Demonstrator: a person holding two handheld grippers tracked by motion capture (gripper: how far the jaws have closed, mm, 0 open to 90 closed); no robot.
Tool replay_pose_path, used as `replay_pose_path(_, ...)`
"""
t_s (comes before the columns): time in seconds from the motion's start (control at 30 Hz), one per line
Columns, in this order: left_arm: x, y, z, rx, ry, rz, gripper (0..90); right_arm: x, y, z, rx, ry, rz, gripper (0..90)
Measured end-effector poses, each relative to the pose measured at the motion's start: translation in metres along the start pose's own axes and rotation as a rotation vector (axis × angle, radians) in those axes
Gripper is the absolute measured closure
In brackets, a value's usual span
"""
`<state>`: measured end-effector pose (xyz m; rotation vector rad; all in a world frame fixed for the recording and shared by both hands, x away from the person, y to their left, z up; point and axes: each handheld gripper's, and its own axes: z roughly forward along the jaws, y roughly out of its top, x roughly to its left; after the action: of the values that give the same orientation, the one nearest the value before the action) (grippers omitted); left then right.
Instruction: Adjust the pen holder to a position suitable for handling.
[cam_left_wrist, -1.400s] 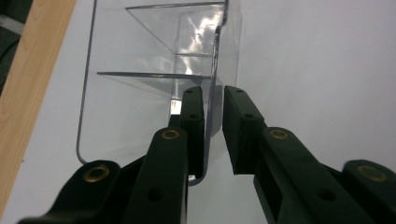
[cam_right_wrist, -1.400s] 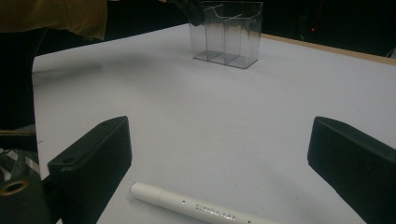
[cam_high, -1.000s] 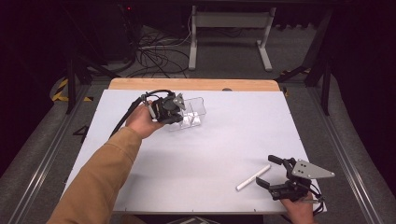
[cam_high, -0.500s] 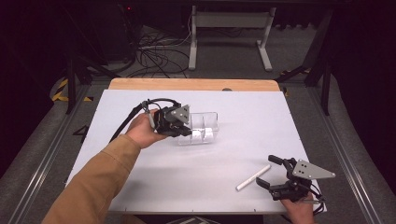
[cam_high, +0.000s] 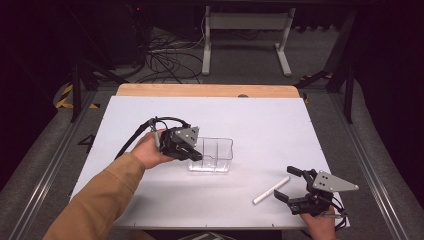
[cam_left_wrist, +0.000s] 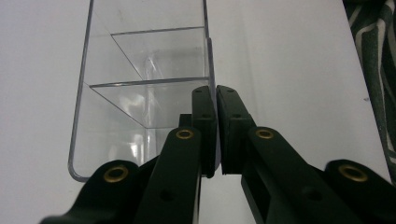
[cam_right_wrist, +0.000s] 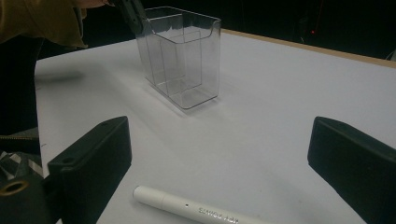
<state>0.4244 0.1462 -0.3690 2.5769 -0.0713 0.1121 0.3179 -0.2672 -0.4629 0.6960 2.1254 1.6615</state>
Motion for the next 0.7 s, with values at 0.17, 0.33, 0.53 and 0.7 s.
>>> replay_pose_path(0.17,0.0023,-0.006,0.0031,0.003,-0.013,-0.002,87.3,0.0002,-0.0001,0.0003,0.003,0.0,-0.001,6.7)
replay_pose_path(0.33,-0.0001,-0.0058,0.0037,0.022,-0.006,-0.002,87.1,0.0,-0.0004,0.0005,0.005,0.001,0.001,6.7)
replay_pose_path(0.53,-0.0047,-0.0071,0.0059,0.037,-0.001,-0.003,84.1,0.0001,-0.0004,0.0008,0.005,0.002,0.001,6.7)
replay_pose_path(0.7,-0.0036,-0.0106,0.0041,0.024,0.011,-0.021,81.0,-0.0001,-0.0005,0.0019,0.005,0.005,0.001,6.7)
